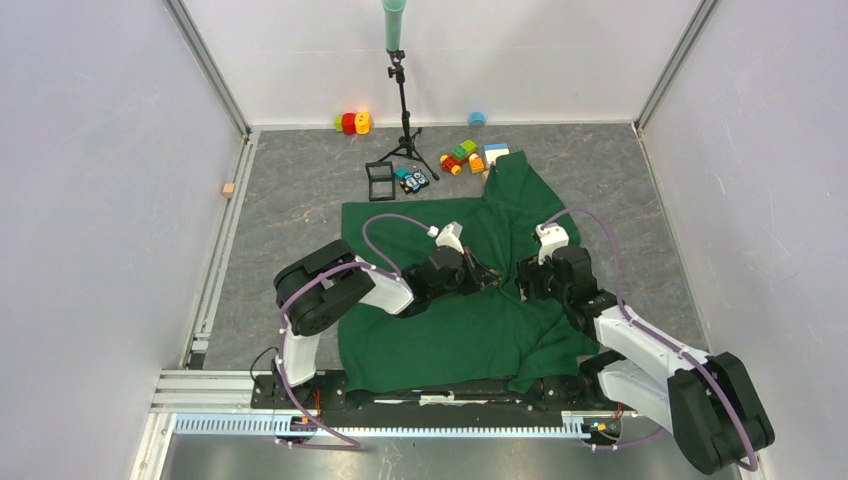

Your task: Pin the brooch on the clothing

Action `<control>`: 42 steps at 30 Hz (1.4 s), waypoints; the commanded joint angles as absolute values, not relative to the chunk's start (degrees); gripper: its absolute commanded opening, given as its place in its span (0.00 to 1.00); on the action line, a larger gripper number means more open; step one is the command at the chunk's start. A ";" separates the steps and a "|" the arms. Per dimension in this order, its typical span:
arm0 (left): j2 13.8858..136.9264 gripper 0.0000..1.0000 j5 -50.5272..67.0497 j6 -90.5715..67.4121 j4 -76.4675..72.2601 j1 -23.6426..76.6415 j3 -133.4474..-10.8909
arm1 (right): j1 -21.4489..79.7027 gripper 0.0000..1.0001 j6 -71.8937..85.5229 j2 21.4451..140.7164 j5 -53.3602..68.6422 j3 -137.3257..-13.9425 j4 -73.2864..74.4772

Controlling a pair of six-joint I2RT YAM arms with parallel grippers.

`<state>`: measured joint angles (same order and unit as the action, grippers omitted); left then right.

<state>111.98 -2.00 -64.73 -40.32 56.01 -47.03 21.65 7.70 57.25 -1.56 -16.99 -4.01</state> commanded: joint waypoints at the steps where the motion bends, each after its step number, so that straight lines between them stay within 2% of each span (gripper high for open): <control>1: 112.59 0.02 1.14 -61.80 -44.08 56.43 -48.56 | 21.42 0.80 10.58 59.70 -0.44 -16.42 -7.50; 9: 112.42 0.02 1.43 -60.66 -44.03 56.41 -48.21 | 20.99 0.79 11.85 63.49 2.20 -15.69 -12.83; 20: 111.92 0.02 4.02 -56.62 -42.02 55.55 -48.29 | 20.74 0.64 13.04 64.27 11.86 -18.05 -14.67; 24: 112.57 0.02 7.96 -54.70 -42.78 54.78 -48.90 | 20.74 0.59 12.26 63.55 12.30 -17.77 -14.04; 30: 112.60 0.02 15.53 -50.53 -46.18 52.62 -47.46 | 20.74 0.43 8.72 62.98 15.01 -16.47 -16.27; 32: 112.13 0.02 17.21 -48.33 -43.68 51.89 -47.93 | 20.74 0.40 8.11 62.61 16.94 -16.10 -16.94; 42: 111.97 0.02 28.75 -40.22 -38.72 48.37 -50.49 | 20.78 0.38 6.00 56.34 21.74 -13.88 -16.63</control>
<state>112.03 21.52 -46.30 -38.98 49.39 -48.31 20.82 8.10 59.00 18.61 -14.94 -14.55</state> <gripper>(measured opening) 0.042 0.381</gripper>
